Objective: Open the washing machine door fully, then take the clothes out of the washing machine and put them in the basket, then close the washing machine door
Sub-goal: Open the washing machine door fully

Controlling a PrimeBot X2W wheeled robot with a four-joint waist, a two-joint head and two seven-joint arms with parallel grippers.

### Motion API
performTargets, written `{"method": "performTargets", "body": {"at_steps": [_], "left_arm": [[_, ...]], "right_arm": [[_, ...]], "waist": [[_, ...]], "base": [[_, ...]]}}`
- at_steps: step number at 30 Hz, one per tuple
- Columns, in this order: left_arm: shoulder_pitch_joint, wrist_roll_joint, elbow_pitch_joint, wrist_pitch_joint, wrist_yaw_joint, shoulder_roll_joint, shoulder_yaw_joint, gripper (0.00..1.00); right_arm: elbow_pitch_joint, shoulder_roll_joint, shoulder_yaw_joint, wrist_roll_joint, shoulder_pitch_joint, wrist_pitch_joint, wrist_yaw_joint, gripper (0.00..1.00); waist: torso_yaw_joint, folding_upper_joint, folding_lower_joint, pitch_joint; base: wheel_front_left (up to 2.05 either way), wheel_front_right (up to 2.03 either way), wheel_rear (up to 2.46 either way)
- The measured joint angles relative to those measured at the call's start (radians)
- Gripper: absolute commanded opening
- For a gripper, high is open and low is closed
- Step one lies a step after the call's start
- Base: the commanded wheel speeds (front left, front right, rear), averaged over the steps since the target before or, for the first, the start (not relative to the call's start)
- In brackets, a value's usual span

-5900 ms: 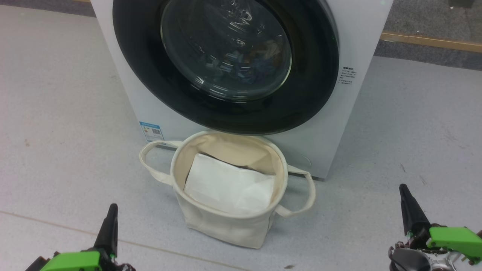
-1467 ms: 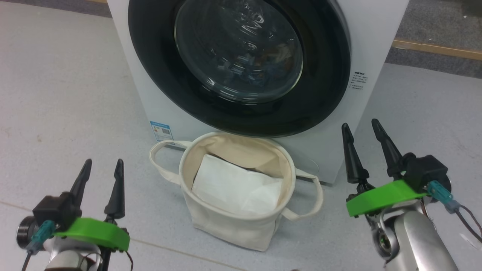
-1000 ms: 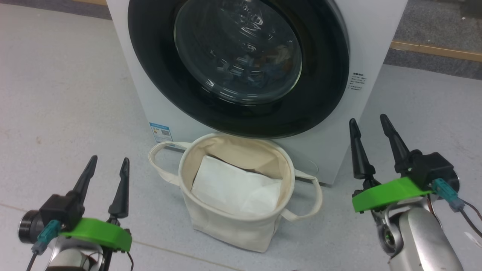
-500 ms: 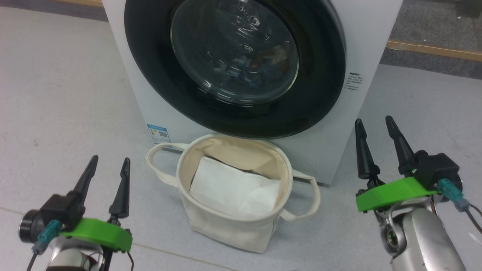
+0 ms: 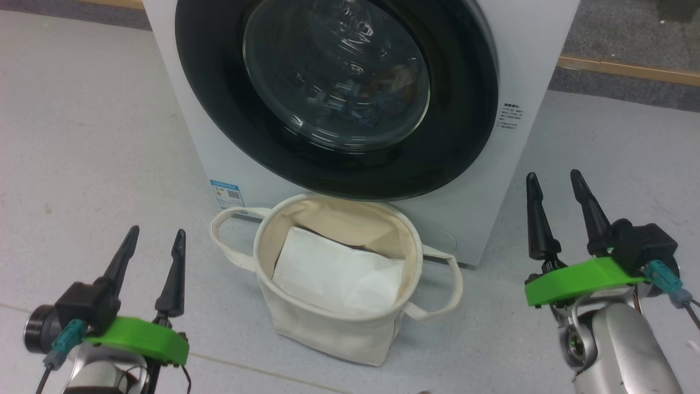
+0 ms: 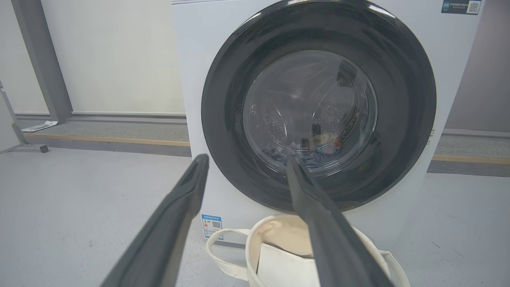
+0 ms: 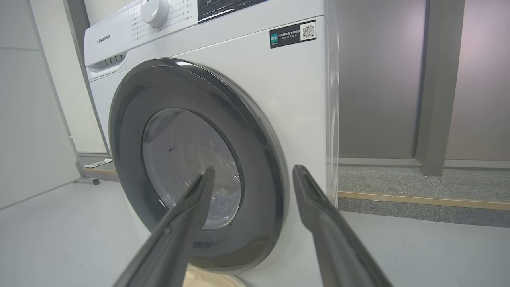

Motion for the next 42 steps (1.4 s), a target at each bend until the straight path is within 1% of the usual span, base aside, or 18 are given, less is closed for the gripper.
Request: {"method": "performTargets", "body": {"at_steps": [8,9,10,11,15,17,21,24,26,33,39,42], "left_arm": [[0.0,0.0,0.001,0.0,0.0,-0.002,0.006,1.0],[0.0,0.001,0.001,0.0,0.0,-0.002,0.006,1.0],[0.0,0.004,0.001,0.0,-0.001,-0.003,0.006,1.0],[0.0,0.008,0.001,0.0,-0.001,-0.005,0.006,1.0],[-0.001,0.009,0.002,0.0,-0.002,-0.012,0.006,1.0],[-0.005,0.009,0.002,0.0,-0.003,-0.018,0.005,1.0],[-0.015,0.009,0.006,0.0,-0.01,-0.026,0.003,1.0],[-0.015,0.009,0.007,0.0,-0.01,-0.029,0.003,1.0],[-0.015,0.012,0.007,0.0,-0.01,-0.031,0.003,1.0],[-0.037,0.018,0.017,0.0,-0.02,-0.053,0.0,1.0],[-0.059,0.028,0.025,0.0,-0.029,-0.065,0.0,1.0],[-0.06,0.033,0.03,0.0,-0.038,-0.073,0.001,1.0]], "right_arm": [[0.004,0.0,-0.022,0.009,0.0,0.0,0.0,1.0],[0.004,0.0,-0.025,0.009,0.0,0.0,0.0,0.83],[0.004,0.0,-0.028,0.015,0.0,0.0,0.0,0.24],[0.007,0.0,-0.029,0.027,0.0,0.0,0.0,0.0],[0.035,0.0,-0.054,0.065,-0.002,0.0,0.0,0.0],[0.063,0.0,-0.07,0.147,-0.009,0.0,0.0,0.0],[0.13,0.0,-0.101,0.274,-0.051,0.0,0.0,0.0],[0.177,-0.002,-0.11,0.332,-0.098,0.0,0.0,0.0],[0.211,-0.021,-0.106,0.367,-0.132,0.0,0.0,0.0],[0.323,-0.125,-0.075,0.525,-0.258,0.007,0.0,0.0],[0.406,-0.157,-0.074,0.782,-0.359,0.126,0.0,0.0],[0.442,-0.187,-0.07,0.864,-0.4,0.183,0.0,0.0]], "waist": [[-0.003,0.0,0.0,0.004],[-0.003,0.0,0.0,0.005],[-0.003,0.0,0.0,0.006],[-0.003,0.0,0.0,0.007],[-0.001,0.0,0.0,0.012],[-0.002,0.0,0.0,0.014],[-0.007,0.0,0.0,0.024],[-0.01,0.0,0.0,0.034],[-0.01,0.0,0.0,0.046],[-0.005,0.0,0.0,0.09],[0.006,0.0,0.0,0.114],[0.015,0.0,0.0,0.125]], "base": [[0.0,0.0,0.0],[0.0,0.0,0.0],[0.0,0.0,0.0],[0.0,0.0,0.0],[0.0,0.0,0.0],[0.0,0.0,0.0],[0.0,0.0,0.0],[0.0,0.0,0.0],[0.0,0.0,0.0],[0.0,0.0,0.0],[0.0,0.0,0.0],[0.0,0.0,0.0]]}}
